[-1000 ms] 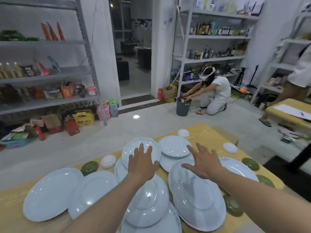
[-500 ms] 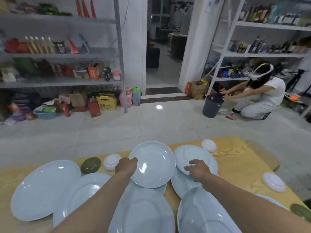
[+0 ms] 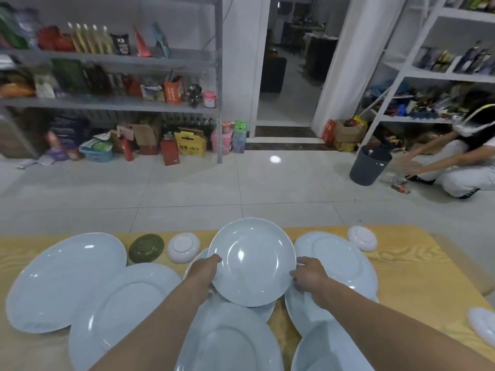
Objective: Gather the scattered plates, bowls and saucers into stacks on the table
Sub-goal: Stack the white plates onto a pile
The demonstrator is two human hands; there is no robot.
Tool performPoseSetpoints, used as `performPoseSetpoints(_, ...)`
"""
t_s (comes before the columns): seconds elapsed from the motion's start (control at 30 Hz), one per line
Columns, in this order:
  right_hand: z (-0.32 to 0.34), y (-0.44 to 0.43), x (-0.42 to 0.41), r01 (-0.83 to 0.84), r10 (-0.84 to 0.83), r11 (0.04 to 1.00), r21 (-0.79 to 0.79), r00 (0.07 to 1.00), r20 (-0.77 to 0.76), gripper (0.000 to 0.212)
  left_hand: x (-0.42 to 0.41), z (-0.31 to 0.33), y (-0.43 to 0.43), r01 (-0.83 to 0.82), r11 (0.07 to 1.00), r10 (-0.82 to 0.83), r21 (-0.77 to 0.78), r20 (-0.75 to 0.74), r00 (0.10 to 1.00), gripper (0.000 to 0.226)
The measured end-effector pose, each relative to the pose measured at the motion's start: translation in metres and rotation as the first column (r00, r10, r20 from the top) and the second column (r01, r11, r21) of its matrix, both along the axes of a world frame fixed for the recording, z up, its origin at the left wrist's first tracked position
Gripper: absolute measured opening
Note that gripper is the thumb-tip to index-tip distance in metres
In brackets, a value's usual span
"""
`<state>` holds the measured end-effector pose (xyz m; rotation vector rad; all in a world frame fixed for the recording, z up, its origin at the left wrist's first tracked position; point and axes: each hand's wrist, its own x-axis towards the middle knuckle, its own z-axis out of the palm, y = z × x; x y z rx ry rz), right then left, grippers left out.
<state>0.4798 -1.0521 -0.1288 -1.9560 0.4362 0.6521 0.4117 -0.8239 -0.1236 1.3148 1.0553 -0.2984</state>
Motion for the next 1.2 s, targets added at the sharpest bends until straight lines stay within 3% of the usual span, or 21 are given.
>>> performPoseSetpoints(0.37,0.006,0.008,-0.002,0.065,-0.063,0.997,-0.037,0.995,0.075,0.035,0.001,0.014,-0.002,-0.026,1.000,0.024,0.018,0.088,0.996,0.024)
performPoseSetpoints(0.63,0.048,0.034,-0.027,0.006,-0.008,1.000,0.015,0.994,0.105,0.057,-0.039,0.052,0.031,-0.066,0.997,0.061,0.036,0.134,0.989,0.029)
performPoseSetpoints(1.0,0.121,0.149,-0.153,-0.096,0.070,0.987,0.129,0.979,0.191,0.045,-0.195,0.138,0.146,-0.162,0.984,0.141,0.069,0.247,0.959,0.020)
performPoseSetpoints(1.2,0.140,0.236,-0.227,-0.198,0.164,0.964,0.176,0.967,0.193,0.036,-0.288,0.166,0.225,-0.235,0.966,0.200,0.111,0.258,0.945,0.033)
